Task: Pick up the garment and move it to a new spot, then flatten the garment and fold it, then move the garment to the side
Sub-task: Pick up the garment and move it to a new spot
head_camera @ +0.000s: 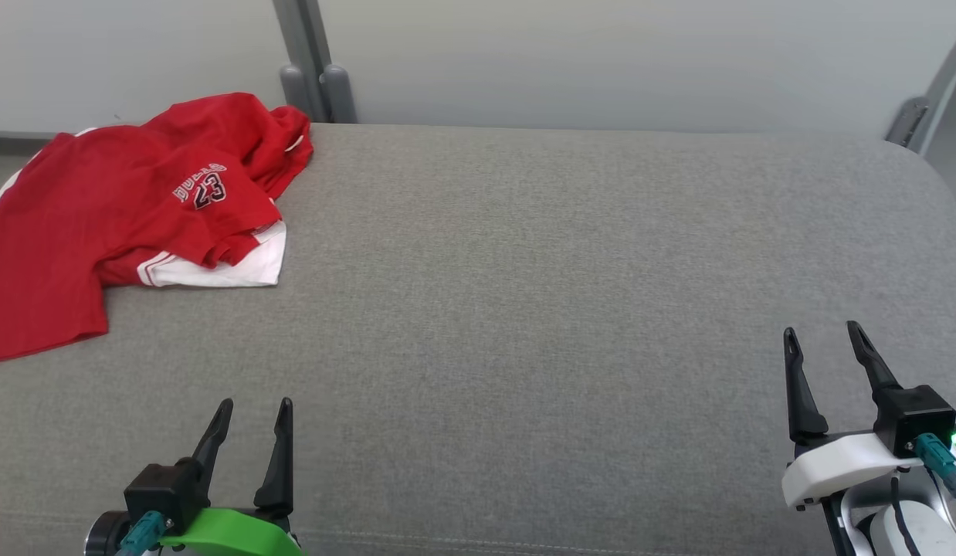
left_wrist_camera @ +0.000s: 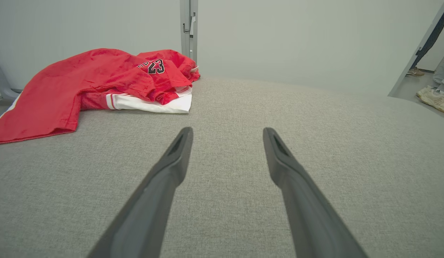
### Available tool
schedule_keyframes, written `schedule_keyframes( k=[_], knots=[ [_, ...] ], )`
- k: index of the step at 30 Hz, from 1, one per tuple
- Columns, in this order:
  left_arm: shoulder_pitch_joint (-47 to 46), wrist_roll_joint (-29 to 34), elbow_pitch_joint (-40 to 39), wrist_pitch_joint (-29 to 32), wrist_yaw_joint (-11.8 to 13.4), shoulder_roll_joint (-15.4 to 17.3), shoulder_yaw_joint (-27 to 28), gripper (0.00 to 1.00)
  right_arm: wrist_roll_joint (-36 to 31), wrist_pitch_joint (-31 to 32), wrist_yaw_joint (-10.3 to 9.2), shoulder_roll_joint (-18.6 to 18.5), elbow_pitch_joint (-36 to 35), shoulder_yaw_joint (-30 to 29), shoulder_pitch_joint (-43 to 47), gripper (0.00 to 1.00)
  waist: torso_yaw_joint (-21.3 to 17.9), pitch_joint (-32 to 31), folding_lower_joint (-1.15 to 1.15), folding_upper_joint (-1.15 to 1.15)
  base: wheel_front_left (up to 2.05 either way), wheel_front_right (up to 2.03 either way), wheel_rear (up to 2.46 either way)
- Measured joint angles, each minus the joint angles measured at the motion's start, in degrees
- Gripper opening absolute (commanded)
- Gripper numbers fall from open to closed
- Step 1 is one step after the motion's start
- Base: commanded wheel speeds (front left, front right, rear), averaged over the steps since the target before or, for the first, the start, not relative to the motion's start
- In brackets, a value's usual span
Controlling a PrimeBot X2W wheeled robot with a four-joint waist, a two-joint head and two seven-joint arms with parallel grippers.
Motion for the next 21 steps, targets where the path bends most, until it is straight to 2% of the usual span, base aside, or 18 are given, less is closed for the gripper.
schedule_keyframes(
  k=[21],
  knots=[
    [0.0, 0.1, 0.1, 0.0, 0.0, 0.0, 0.3, 1.0, -0.4, 0.0, 1.54, 1.1, 0.4, 1.5, 0.0, 1.0, 13.9, -0.8, 0.0, 0.0, 0.0, 0.0, 0.0]
  ],
)
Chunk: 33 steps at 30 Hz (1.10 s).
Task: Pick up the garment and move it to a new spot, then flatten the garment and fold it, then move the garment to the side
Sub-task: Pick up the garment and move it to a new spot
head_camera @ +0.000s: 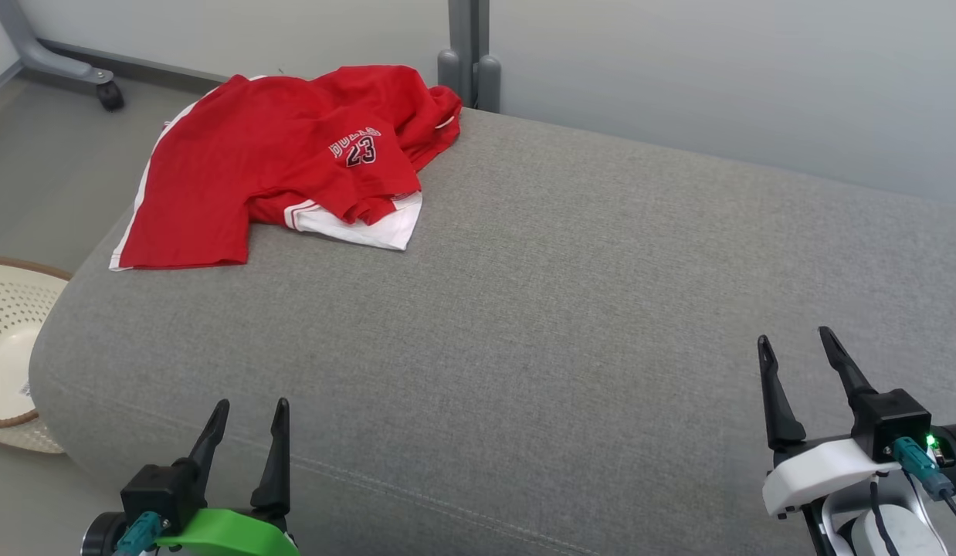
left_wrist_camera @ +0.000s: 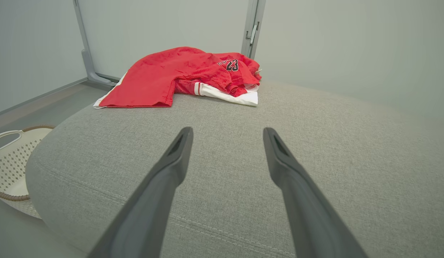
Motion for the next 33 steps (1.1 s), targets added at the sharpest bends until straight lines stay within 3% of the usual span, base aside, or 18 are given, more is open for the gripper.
schedule_keyframes(
  k=[6, 21, 33],
  knots=[
    [0.2, 0.0, -0.1, 0.0, 0.0, 0.1, 1.3, 1.0, -0.3, 0.0, 0.59, 0.6, 0.5, 1.1, -0.2, 1.0, 2.1, -0.3, 0.0, 0.0, 0.0, 0.0, 0.0],
    [1.1, -0.2, -0.5, 0.0, 0.0, 0.2, 1.6, 1.0, -0.4, 0.0, 0.76, 0.7, 0.8, 1.1, -0.3, 1.0, 1.9, -0.1, 0.0, 0.0, 0.0, 0.0, 0.0],
    [-1.8, -5.4, -1.3, 0.0, 0.0, 0.1, 3.6, 1.0, -1.9, 0.0, 1.52, -0.7, -1.0, 1.2, -3.0, 1.0, 1.4, 4.8, 0.0, 0.0, 0.0, 0.0, 0.0]
  ],
)
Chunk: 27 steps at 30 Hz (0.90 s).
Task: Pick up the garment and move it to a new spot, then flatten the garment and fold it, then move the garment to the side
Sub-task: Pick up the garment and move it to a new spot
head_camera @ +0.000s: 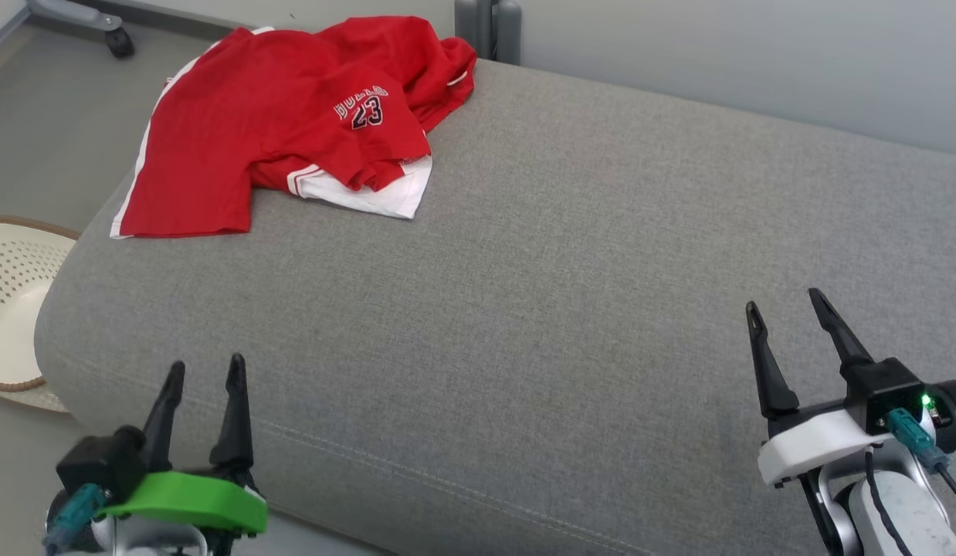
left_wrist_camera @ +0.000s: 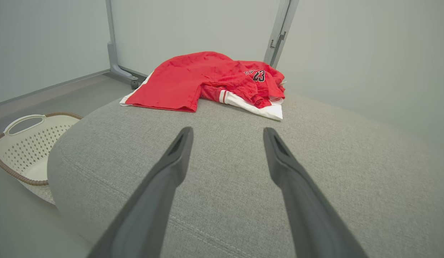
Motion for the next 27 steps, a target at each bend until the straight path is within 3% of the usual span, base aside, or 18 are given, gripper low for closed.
schedule_keyframes(
  k=[17, 27],
  knots=[
    [-18.2, -10.0, 7.2, 0.1, 0.0, 0.1, 6.2, 1.0, -2.5, -0.2, 1.36, -4.1, -3.0, 0.3, -7.3, 1.0, -2.1, 12.5, 0.0, 0.0, 0.0, 0.0, 0.0],
    [-30.3, -15.2, 14.2, 3.6, 0.0, -0.6, 9.1, 1.0, -4.5, -0.2, 1.93, -7.3, -4.3, -0.5, -10.8, 1.0, -3.5, 20.0, 0.0, 0.0, 0.0, 0.0, 0.0]
  ],
)
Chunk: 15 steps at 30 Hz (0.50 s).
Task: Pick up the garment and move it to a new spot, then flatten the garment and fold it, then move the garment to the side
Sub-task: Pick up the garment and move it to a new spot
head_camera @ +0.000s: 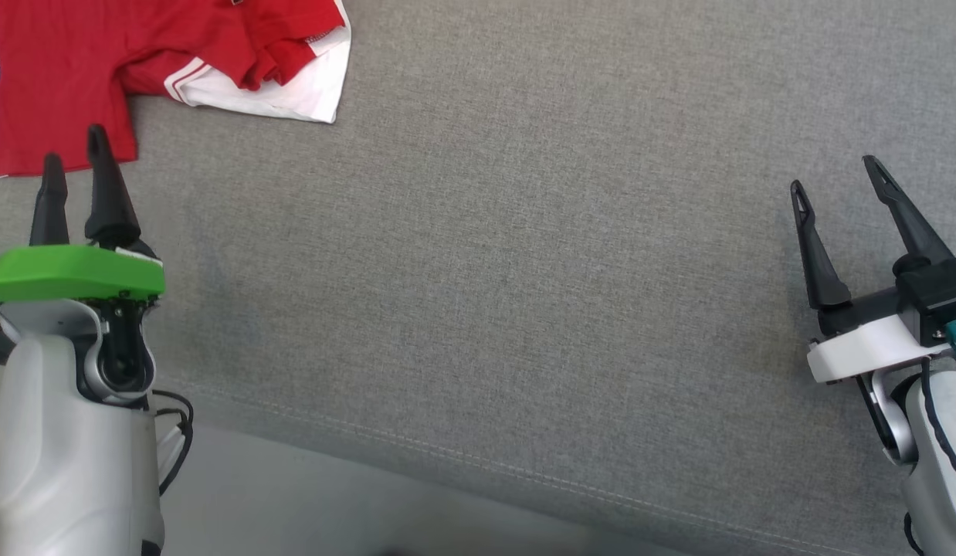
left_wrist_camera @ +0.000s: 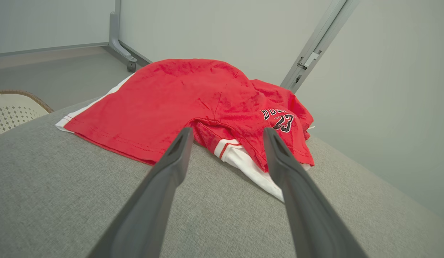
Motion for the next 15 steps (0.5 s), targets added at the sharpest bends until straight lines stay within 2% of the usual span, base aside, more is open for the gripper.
schedule_keyframes(
  k=[6, 15],
  knots=[
    [-7.0, -2.7, 6.1, 3.6, 1.2, 0.2, 2.3, 1.0, -0.5, 0.0, 0.24, -2.3, -0.4, -0.7, -0.9, 1.0, -0.4, 4.5, 0.0, 0.0, 0.0, 0.0, 0.0],
    [-12.6, -1.0, 14.9, 8.4, 3.2, 4.1, 1.2, 1.0, -1.0, -0.1, 0.76, -3.8, -2.6, -0.9, -1.7, 1.0, -0.4, 8.8, 0.0, 0.0, 0.0, 0.0, 0.0]
  ],
)
